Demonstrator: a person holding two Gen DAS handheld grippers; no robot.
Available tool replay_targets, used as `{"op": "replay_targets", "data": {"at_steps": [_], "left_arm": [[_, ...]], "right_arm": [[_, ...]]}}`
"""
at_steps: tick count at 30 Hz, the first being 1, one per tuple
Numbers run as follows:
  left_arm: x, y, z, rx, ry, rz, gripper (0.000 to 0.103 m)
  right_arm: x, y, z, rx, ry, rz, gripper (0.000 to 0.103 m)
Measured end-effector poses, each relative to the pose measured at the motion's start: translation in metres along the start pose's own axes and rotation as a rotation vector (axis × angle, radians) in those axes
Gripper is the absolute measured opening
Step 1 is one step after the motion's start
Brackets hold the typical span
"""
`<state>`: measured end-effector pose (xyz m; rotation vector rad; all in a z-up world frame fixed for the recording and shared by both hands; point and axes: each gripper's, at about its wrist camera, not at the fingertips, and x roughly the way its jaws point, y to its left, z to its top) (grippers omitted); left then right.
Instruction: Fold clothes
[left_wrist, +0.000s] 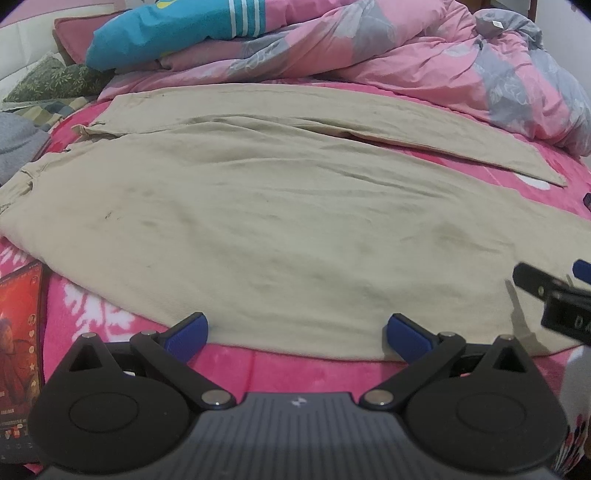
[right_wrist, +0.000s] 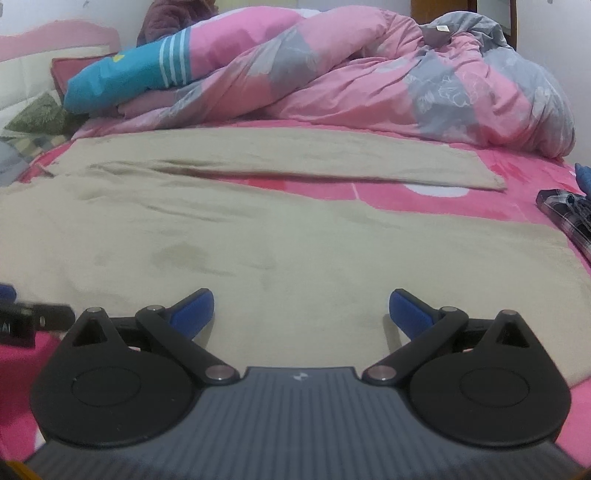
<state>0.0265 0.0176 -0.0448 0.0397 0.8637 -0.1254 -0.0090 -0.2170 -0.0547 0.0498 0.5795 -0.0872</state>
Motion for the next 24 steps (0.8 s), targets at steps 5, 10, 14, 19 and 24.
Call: {"op": "replay_targets", "data": {"at_steps": [5, 10, 14, 19, 24], "left_arm": [[0.0, -0.001, 0.0, -0.002, 0.001, 0.003, 0.103], [0.0, -0.001, 0.0, -0.006, 0.0, 0.006, 0.103], [0.0, -0.002, 0.0, -0.012, 0.001, 0.011, 0.103], [0.0, -0.002, 0.0, -0.019, 0.001, 0.017, 0.103], [-0.001, -0.003, -0.003, -0.017, -0.016, 0.021, 0.103]], "right_arm": [[0.007, 0.0, 0.003, -0.015, 0.001, 0.008, 0.102], [0.017, 0.002, 0.004, -0.031, 0.023, 0.022, 0.102], [0.014, 0.003, 0.022, -0.05, -0.024, 0.039, 0.102], [0.024, 0.008, 0.033, -0.054, -0.029, 0.071, 0.102], [0.048, 0.012, 0.019, -0.045, 0.031, 0.08, 0.102]]}}
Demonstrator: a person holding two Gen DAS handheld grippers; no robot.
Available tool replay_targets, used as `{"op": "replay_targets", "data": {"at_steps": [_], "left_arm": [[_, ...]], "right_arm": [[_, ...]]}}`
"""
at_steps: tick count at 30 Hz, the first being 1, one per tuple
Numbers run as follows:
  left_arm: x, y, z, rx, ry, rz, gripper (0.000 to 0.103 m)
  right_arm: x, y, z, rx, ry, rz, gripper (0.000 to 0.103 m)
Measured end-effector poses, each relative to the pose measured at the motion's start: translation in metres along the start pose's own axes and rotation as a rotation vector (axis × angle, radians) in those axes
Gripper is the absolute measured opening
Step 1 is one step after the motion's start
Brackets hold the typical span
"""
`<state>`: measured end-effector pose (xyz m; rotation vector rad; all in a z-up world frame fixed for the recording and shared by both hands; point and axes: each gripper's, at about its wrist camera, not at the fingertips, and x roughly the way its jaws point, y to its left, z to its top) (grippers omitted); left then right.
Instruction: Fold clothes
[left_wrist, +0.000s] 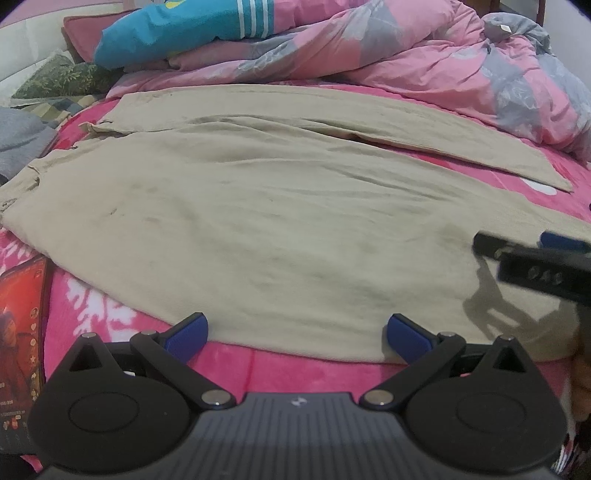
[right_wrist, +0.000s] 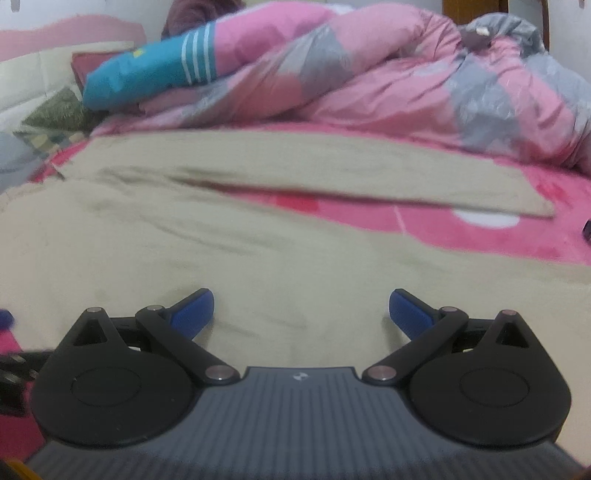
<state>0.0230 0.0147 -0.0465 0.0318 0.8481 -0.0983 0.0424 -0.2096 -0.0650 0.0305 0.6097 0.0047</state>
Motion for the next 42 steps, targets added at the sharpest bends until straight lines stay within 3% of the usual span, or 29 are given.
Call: {"op": "replay_targets", "data": {"at_steps": [16, 24, 31, 36, 42], "left_arm": [[-0.023, 0.017, 0.005, -0.096, -0.049, -0.003, 0.103], [-0.086, 0.082, 0.018, -0.229, -0.193, -0.004, 0.103], [-0.133, 0.161, 0.029, -0.255, -0.316, 0.206, 0.103], [-0.142, 0.218, 0.025, -0.347, -0.342, 0.281, 0.103], [-0.125, 0.267, 0.005, -0.455, -0.302, 0.234, 0.103]], "right_arm": [[0.003, -0.012, -0.005, 0.072, -0.018, 0.08, 0.102], [0.001, -0.017, -0.006, 0.104, -0.032, 0.107, 0.102], [0.0, -0.021, -0.006, 0.124, -0.04, 0.126, 0.102], [0.0, -0.019, -0.005, 0.114, -0.036, 0.118, 0.102], [0.0, -0.015, -0.005, 0.098, -0.033, 0.102, 0.102]]}}
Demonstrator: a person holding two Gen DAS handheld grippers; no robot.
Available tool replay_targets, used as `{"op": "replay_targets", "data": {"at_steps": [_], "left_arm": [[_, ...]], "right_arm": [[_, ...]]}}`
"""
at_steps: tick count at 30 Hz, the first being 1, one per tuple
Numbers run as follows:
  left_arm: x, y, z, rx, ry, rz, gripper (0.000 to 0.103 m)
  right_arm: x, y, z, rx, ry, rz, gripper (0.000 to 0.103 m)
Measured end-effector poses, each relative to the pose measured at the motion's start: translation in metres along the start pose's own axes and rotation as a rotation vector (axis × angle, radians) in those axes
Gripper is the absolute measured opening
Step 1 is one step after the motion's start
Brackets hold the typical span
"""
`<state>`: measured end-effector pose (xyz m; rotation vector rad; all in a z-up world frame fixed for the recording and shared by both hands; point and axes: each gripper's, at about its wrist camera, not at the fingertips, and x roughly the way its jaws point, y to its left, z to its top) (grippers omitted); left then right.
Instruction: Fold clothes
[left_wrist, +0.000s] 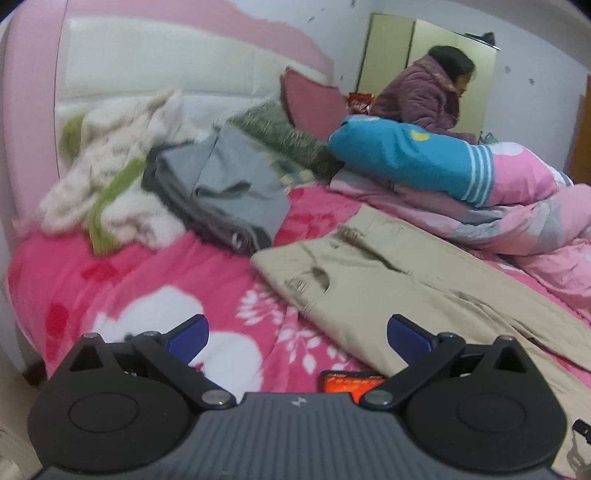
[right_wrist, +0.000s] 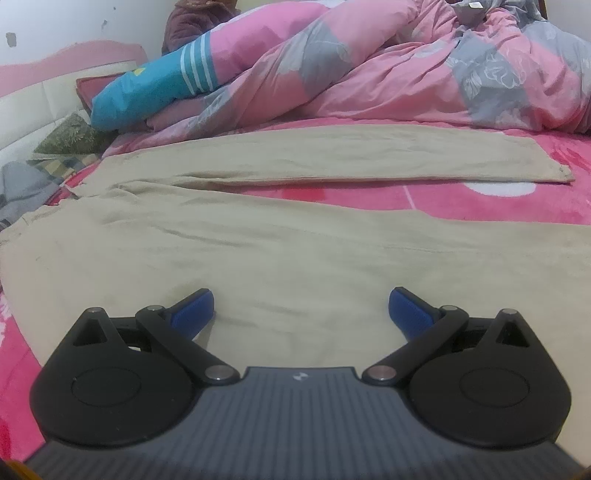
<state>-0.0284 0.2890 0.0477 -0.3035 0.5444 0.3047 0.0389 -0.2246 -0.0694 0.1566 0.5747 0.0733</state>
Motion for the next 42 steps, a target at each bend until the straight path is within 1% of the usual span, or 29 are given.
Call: {"op": "replay_targets", "data": {"at_steps": [4, 6, 7, 9, 11, 14, 16, 17, 18, 19, 20, 22, 25, 26, 29, 31, 32, 33, 34, 35, 37, 38, 40, 41, 42], "left_arm": [[0.022, 0.024, -0.002, -0.101, 0.02, -0.052, 0.103], [0.035, 0.034, 0.001, -0.138, 0.013, -0.046, 0.103], [0.042, 0.037, 0.002, -0.15, 0.011, -0.04, 0.103], [0.056, 0.042, 0.007, -0.167, 0.016, -0.037, 0.103], [0.069, 0.044, 0.01, -0.181, 0.018, -0.051, 0.102], [0.089, 0.048, 0.015, -0.216, 0.048, -0.108, 0.096], [0.103, 0.052, 0.017, -0.259, 0.083, -0.148, 0.086], [0.11, 0.054, 0.018, -0.285, 0.1, -0.161, 0.083], [0.117, 0.056, 0.019, -0.31, 0.114, -0.173, 0.077], [0.125, 0.059, 0.019, -0.335, 0.129, -0.187, 0.073], [0.132, 0.061, 0.02, -0.356, 0.142, -0.197, 0.072], [0.147, 0.064, 0.02, -0.387, 0.17, -0.207, 0.067], [0.17, 0.067, 0.018, -0.433, 0.219, -0.21, 0.06], [0.176, 0.068, 0.018, -0.442, 0.224, -0.208, 0.059], [0.187, 0.068, 0.019, -0.444, 0.211, -0.207, 0.055], [0.194, 0.067, 0.021, -0.451, 0.203, -0.202, 0.045], [0.198, 0.067, 0.023, -0.453, 0.201, -0.198, 0.042], [0.202, 0.067, 0.024, -0.454, 0.2, -0.194, 0.036], [0.205, 0.067, 0.026, -0.457, 0.198, -0.19, 0.032], [0.208, 0.067, 0.027, -0.46, 0.197, -0.187, 0.03], [0.211, 0.065, 0.028, -0.463, 0.192, -0.176, 0.025], [0.211, 0.064, 0.029, -0.46, 0.186, -0.171, 0.022], [0.208, 0.062, 0.03, -0.447, 0.168, -0.166, 0.017], [0.207, 0.061, 0.031, -0.441, 0.158, -0.164, 0.015], [0.205, 0.059, 0.032, -0.434, 0.149, -0.161, 0.012]], "right_arm": [[-0.007, -0.011, 0.003, 0.078, -0.004, 0.042, 0.102], [-0.012, -0.009, 0.008, 0.128, 0.018, 0.041, 0.102], [-0.016, -0.003, 0.01, 0.162, 0.034, 0.071, 0.102], [-0.022, 0.013, 0.013, 0.226, 0.074, 0.197, 0.102], [-0.027, 0.035, 0.014, 0.297, 0.116, 0.326, 0.102], [-0.021, 0.073, 0.013, 0.412, 0.223, 0.539, 0.102], [-0.011, 0.099, 0.012, 0.486, 0.319, 0.656, 0.102], [-0.005, 0.109, 0.011, 0.525, 0.365, 0.696, 0.102], [0.001, 0.119, 0.008, 0.575, 0.414, 0.735, 0.102], [0.008, 0.127, 0.005, 0.627, 0.46, 0.765, 0.102], [0.014, 0.132, 0.001, 0.684, 0.498, 0.778, 0.102], [0.026, 0.139, -0.007, 0.799, 0.563, 0.777, 0.102], [0.04, 0.143, -0.02, 0.953, 0.621, 0.737, 0.1], [0.04, 0.143, -0.022, 0.981, 0.615, 0.715, 0.099], [0.04, 0.138, -0.023, 1.047, 0.562, 0.637, 0.094], [0.044, 0.132, -0.025, 1.105, 0.539, 0.591, 0.084], [0.046, 0.13, -0.026, 1.132, 0.531, 0.571, 0.082], [0.049, 0.128, -0.029, 1.159, 0.525, 0.559, 0.079], [0.05, 0.126, -0.032, 1.184, 0.518, 0.549, 0.075], [0.049, 0.125, -0.035, 1.205, 0.508, 0.541, 0.073], [0.049, 0.121, -0.04, 1.247, 0.481, 0.535, 0.061], [0.049, 0.119, -0.043, 1.264, 0.469, 0.534, 0.058], [0.049, 0.113, -0.047, 1.286, 0.449, 0.535, 0.044], [0.048, 0.11, -0.048, 1.289, 0.435, 0.536, 0.041], [0.047, 0.107, -0.048, 1.281, 0.417, 0.535, 0.036]]}}
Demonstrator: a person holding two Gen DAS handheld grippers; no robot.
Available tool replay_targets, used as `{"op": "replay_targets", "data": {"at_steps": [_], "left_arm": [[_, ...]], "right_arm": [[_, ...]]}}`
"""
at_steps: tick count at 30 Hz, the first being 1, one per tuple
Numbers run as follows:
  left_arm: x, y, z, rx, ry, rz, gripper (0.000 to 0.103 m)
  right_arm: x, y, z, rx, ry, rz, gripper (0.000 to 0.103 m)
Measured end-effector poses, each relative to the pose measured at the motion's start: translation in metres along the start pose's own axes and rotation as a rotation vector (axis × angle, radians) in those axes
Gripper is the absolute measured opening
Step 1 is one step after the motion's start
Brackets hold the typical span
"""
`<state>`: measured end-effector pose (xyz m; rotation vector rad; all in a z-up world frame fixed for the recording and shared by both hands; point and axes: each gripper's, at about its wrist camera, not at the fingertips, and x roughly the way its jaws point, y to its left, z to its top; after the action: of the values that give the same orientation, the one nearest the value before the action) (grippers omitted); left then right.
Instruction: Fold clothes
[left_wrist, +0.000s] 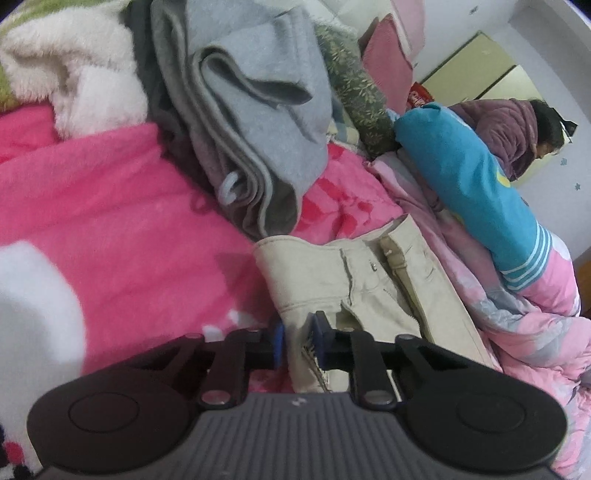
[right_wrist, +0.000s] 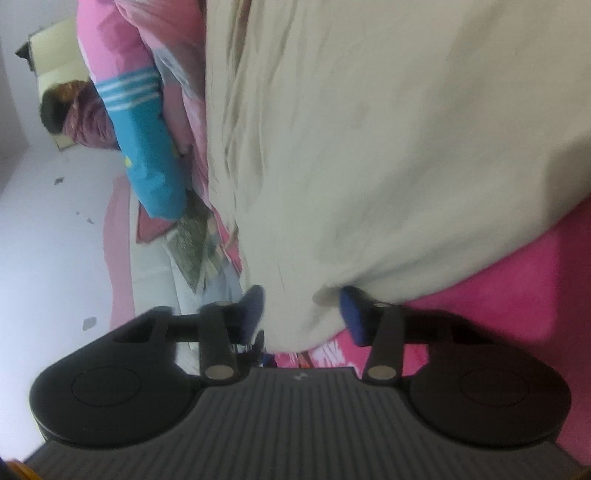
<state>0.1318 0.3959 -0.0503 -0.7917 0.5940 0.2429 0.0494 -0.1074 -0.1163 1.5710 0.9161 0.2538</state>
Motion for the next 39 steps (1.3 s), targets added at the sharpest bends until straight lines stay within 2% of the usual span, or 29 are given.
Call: {"op": "replay_targets", "data": {"at_steps": [4, 7, 11, 14, 15, 16, 18, 19, 21, 23, 26, 29, 32, 33, 34, 37, 39], "left_arm": [[-0.005, -0.011, 0.001, 0.042, -0.034, -0.002, 0.009], [-0.009, -0.023, 0.003, 0.073, -0.058, -0.009, 0.008], [-0.01, -0.037, 0.005, 0.098, -0.072, -0.017, 0.008], [-0.011, -0.041, 0.006, 0.101, -0.074, -0.017, 0.008], [-0.011, -0.043, 0.006, 0.104, -0.076, -0.016, 0.008], [-0.011, -0.043, 0.006, 0.104, -0.077, -0.015, 0.008], [-0.012, -0.044, 0.007, 0.091, -0.076, -0.013, 0.008], [-0.012, -0.044, 0.008, 0.082, -0.074, -0.011, 0.008], [-0.013, -0.043, 0.01, 0.065, -0.071, -0.007, 0.008], [-0.013, -0.043, 0.012, 0.048, -0.07, -0.006, 0.008], [-0.014, -0.042, 0.017, 0.014, -0.072, -0.014, 0.008], [-0.015, -0.044, 0.019, 0.012, -0.076, -0.013, 0.008], [-0.014, -0.045, 0.018, 0.025, -0.08, -0.006, 0.008], [-0.014, -0.045, 0.017, 0.029, -0.083, -0.004, 0.008], [-0.014, -0.045, 0.016, 0.034, -0.086, -0.002, 0.007], [-0.015, -0.047, 0.015, 0.035, -0.095, -0.006, 0.007], [-0.017, -0.05, 0.015, 0.04, -0.1, -0.026, 0.007]], "right_arm": [[-0.006, 0.002, 0.004, -0.059, -0.054, 0.018, 0.017], [-0.013, 0.009, 0.01, -0.13, -0.091, 0.028, 0.009], [-0.022, 0.023, 0.02, -0.197, -0.118, 0.042, 0.008], [-0.026, 0.023, 0.023, -0.13, -0.019, 0.054, 0.014], [-0.026, 0.021, 0.021, -0.104, 0.021, 0.051, 0.025], [-0.024, 0.017, 0.016, -0.075, 0.062, 0.039, 0.049], [-0.015, 0.007, 0.004, -0.01, 0.139, 0.015, 0.077], [-0.009, 0.003, -0.001, 0.014, 0.172, 0.005, 0.078], [0.002, 0.002, -0.008, 0.022, 0.178, -0.015, 0.079], [0.008, 0.003, -0.008, 0.052, 0.144, -0.021, 0.084], [0.008, 0.0, -0.005, 0.142, 0.071, -0.018, 0.084], [-0.003, -0.004, -0.002, 0.178, -0.021, 0.003, 0.074], [-0.016, -0.011, 0.002, 0.172, -0.078, 0.029, 0.057], [-0.02, -0.012, 0.004, 0.162, -0.095, 0.037, 0.047], [-0.024, -0.013, 0.006, 0.138, -0.111, 0.041, 0.037], [-0.032, -0.008, 0.013, 0.051, -0.159, 0.054, 0.017], [-0.034, 0.004, 0.017, -0.027, -0.192, 0.067, 0.01]]}}
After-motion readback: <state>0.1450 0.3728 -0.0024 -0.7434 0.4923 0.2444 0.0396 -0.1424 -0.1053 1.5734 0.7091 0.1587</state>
